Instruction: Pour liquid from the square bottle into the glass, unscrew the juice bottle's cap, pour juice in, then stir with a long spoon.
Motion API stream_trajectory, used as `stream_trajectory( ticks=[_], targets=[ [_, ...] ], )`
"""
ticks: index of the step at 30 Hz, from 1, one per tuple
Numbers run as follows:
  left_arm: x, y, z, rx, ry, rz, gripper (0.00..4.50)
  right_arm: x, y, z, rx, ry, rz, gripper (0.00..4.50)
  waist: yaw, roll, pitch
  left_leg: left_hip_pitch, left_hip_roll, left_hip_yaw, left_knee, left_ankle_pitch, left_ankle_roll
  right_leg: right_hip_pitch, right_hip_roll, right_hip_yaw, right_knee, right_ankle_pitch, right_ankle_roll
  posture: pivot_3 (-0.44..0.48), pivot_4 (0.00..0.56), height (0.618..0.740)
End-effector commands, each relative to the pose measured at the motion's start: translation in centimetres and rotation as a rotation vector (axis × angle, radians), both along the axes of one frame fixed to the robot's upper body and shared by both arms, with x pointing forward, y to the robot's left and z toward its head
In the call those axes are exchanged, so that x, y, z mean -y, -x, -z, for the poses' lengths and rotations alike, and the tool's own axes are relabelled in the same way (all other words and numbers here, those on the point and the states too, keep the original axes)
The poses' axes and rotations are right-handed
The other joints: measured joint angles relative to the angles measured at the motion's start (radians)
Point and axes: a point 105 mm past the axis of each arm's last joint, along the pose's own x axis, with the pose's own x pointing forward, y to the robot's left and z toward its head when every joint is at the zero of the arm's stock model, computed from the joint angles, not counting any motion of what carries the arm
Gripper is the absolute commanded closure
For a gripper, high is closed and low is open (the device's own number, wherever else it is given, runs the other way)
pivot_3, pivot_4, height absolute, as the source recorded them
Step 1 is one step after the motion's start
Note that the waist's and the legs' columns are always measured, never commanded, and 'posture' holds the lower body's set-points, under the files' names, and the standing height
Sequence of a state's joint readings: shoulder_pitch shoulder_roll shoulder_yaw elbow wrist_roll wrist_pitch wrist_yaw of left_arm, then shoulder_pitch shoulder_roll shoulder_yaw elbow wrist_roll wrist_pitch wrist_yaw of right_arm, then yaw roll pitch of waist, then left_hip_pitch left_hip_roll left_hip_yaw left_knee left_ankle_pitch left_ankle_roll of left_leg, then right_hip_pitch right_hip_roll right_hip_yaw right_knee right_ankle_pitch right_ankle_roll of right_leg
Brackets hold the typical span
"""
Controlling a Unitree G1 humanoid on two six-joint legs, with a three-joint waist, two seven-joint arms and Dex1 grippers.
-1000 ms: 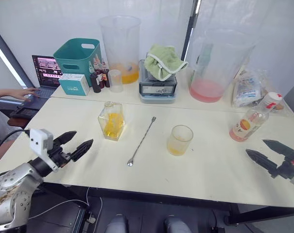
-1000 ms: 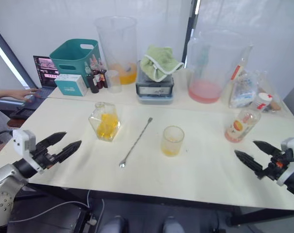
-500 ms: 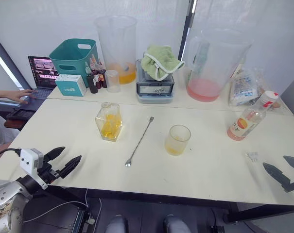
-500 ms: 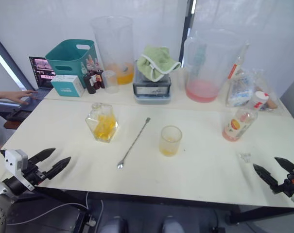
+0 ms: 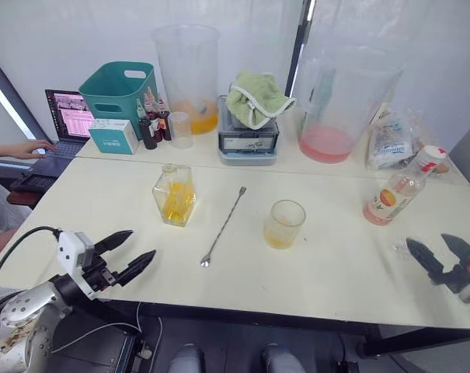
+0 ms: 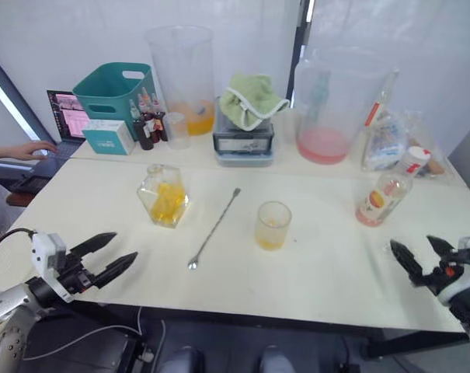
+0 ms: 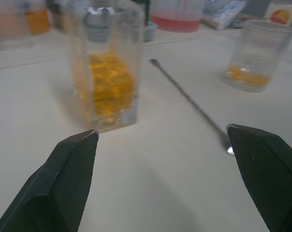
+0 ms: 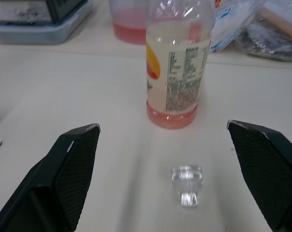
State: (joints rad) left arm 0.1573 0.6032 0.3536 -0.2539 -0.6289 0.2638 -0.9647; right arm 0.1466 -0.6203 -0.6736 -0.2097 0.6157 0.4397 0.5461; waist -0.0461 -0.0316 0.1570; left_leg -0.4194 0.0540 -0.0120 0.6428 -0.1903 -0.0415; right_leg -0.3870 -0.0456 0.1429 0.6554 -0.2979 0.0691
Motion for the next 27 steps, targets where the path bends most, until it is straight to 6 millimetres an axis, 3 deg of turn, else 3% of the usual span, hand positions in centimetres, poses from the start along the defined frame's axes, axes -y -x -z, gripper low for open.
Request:
stream_trajectory(
  ticks=[1, 6, 13, 27],
  targets=[
    [3.2, 0.9, -1.8, 0.016, 0.006, 0.17, 0.01, 0.3, -1.6, -2.2, 0.047, 0.036, 0.105, 0.0, -0.001, 0.0, 0.0, 0.0, 0.0, 0.0, 0.0, 0.0, 0.0, 0.0, 0.0, 0.0, 0.0, 0.0, 0.0, 0.0, 0.15, 0.74],
    [6.3, 0.7, -3.5, 0.052, 0.006, 0.294, 0.01, 0.0, -4.5, -4.9, 0.081, 0.026, 0.141, 0.0, 0.0, 0.002, 0.001, 0.0, 0.0, 0.0, -0.001, 0.0, 0.0, -0.001, 0.0, 0.0, 0.0, 0.0, -0.001, 0.0, 0.15, 0.74],
    [8.5, 0.7, -4.7, 0.056, -0.004, 0.39, 0.01, -0.9, -7.2, -6.8, 0.099, 0.037, 0.134, 0.0, -0.001, 0.002, 0.001, -0.002, -0.001, 0.0, -0.002, 0.0, 0.001, -0.001, 0.0, 0.001, 0.0, 0.0, 0.0, 0.0, 0.15, 0.74],
    [9.8, 1.2, -5.5, 0.06, -0.007, 0.419, 0.01, 0.7, -10.1, -8.5, 0.097, 0.062, 0.191, 0.0, -0.001, 0.002, 0.002, -0.002, -0.001, 0.0, -0.002, 0.0, 0.001, -0.002, 0.0, 0.001, 0.0, 0.0, 0.0, 0.0, 0.15, 0.74]
  ],
)
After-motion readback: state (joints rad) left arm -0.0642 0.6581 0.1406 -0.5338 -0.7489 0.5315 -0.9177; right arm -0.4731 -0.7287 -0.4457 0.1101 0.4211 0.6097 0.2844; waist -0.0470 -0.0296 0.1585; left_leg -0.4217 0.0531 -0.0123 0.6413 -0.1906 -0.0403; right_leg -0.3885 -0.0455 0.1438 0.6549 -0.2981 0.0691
